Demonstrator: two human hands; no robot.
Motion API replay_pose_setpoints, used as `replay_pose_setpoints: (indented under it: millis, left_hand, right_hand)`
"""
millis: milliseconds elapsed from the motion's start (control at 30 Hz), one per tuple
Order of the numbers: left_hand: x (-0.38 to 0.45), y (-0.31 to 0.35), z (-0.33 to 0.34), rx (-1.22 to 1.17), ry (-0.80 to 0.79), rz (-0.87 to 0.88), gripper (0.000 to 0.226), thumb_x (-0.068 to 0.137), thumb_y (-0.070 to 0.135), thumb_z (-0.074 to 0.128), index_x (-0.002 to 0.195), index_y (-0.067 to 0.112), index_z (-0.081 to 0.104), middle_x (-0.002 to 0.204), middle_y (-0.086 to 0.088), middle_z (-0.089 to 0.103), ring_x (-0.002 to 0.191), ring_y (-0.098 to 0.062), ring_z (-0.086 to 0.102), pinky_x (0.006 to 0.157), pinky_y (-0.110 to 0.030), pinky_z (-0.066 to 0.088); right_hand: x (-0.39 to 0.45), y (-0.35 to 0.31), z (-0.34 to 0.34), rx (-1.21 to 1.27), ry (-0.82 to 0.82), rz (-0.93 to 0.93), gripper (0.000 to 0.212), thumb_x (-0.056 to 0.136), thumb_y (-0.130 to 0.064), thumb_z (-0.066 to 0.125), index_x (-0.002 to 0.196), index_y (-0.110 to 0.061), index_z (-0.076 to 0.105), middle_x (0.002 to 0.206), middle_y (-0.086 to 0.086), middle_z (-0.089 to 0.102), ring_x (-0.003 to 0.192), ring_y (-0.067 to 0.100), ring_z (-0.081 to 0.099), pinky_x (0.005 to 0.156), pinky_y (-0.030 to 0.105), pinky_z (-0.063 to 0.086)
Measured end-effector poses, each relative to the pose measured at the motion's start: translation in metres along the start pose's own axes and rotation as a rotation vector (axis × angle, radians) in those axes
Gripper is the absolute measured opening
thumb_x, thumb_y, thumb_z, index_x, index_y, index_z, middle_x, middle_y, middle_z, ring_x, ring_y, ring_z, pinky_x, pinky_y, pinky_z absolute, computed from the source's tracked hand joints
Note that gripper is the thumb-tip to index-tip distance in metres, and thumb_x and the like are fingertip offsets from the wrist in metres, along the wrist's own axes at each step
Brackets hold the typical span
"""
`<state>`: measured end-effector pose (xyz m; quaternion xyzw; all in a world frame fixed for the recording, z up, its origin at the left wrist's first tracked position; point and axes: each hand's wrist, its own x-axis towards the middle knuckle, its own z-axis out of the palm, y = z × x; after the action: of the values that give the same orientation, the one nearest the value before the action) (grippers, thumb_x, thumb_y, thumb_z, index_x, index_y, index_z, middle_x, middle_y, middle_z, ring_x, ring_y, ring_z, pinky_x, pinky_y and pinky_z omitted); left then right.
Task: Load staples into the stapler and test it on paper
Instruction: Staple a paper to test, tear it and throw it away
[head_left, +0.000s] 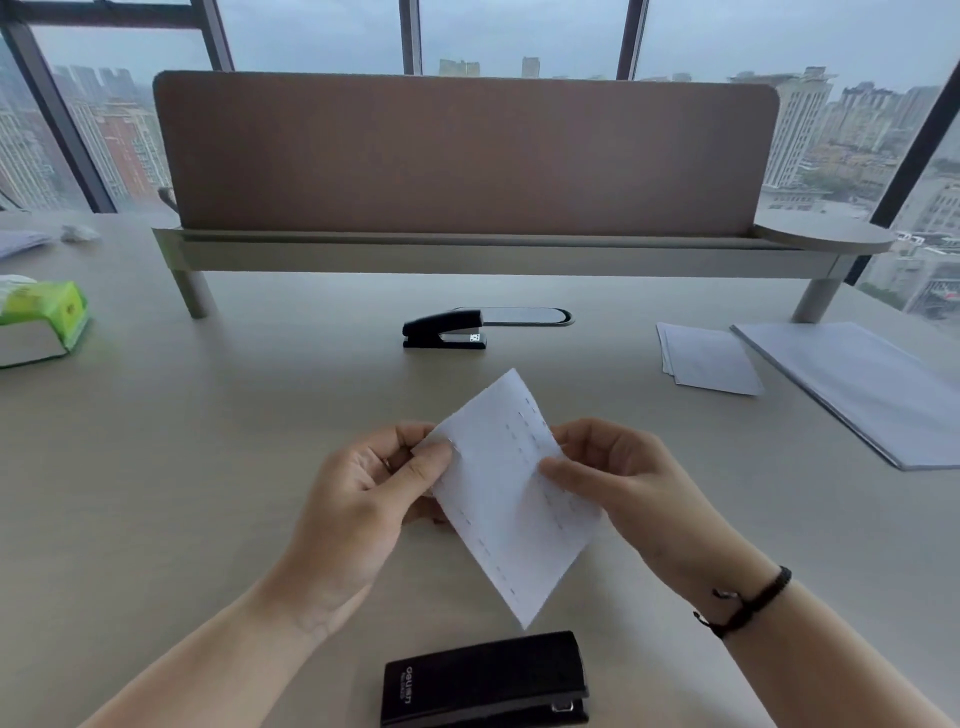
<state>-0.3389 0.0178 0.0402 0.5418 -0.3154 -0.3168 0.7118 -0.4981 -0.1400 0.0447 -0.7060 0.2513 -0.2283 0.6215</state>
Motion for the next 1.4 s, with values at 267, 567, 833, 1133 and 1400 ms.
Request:
replay_pose_setpoints:
  millis: [267,567,833,1133,1400]
  left_hand:
    - [0.001,-0.004,0.010,-0.061,-0.009,-0.158,0.036,0.073,0.011,0.072,0.108,0.003,0.070,0.097,-0.020,0.076,0.079,-0.027,0.073,0.064,-0.033,0.062]
    - [-0.003,0.025,0.051,0.143,-0.083,-0.101,0.016,0.085,0.002,0.070,0.100,-0.003,0.069,0.097,-0.025,0.075,0.081,-0.035,0.071,0.081,-0.048,0.058]
    - [-0.024,0.026,0.124,0.252,-0.125,-0.050,0.006,0.084,0.002,0.074,0.089,0.001,0.070,0.088,-0.022,0.075,0.067,-0.029,0.069,0.059,-0.032,0.060]
    - [-0.074,0.001,0.225,0.303,-0.271,-0.041,0.004,0.084,0.009,0.076,0.087,0.009,0.073,0.079,-0.010,0.079,0.069,-0.027,0.076,0.064,-0.035,0.062]
    - [-0.141,-0.053,0.332,0.442,-0.564,0.063,0.018,0.082,0.006,0.076,0.085,0.024,0.072,0.077,-0.002,0.076,0.070,-0.019,0.074,0.060,-0.032,0.061]
  right_hand:
    - [-0.007,-0.007,-0.003,0.168,0.118,-0.004,0.009,0.089,-0.010,0.070,0.088,-0.002,0.073,0.087,0.014,0.075,0.075,0.028,0.067,0.067,0.036,0.052]
    - [-0.050,-0.019,-0.031,0.235,0.305,-0.033,0.012,0.085,-0.011,0.074,0.089,0.000,0.071,0.100,0.027,0.075,0.084,0.032,0.069,0.081,0.046,0.054]
    - [-0.115,-0.026,-0.075,0.281,0.470,-0.105,0.009,0.084,-0.011,0.074,0.089,-0.004,0.073,0.105,0.025,0.074,0.085,0.028,0.068,0.083,0.044,0.053]
    - [-0.213,-0.009,-0.138,0.284,0.719,-0.161,0.010,0.083,-0.009,0.075,0.075,-0.013,0.072,0.076,0.004,0.076,0.069,0.020,0.069,0.067,0.035,0.058]
    - [-0.332,0.049,-0.197,0.238,1.057,-0.074,0.004,0.083,-0.013,0.077,0.082,-0.010,0.074,0.082,0.009,0.075,0.071,0.018,0.068,0.065,0.033,0.059]
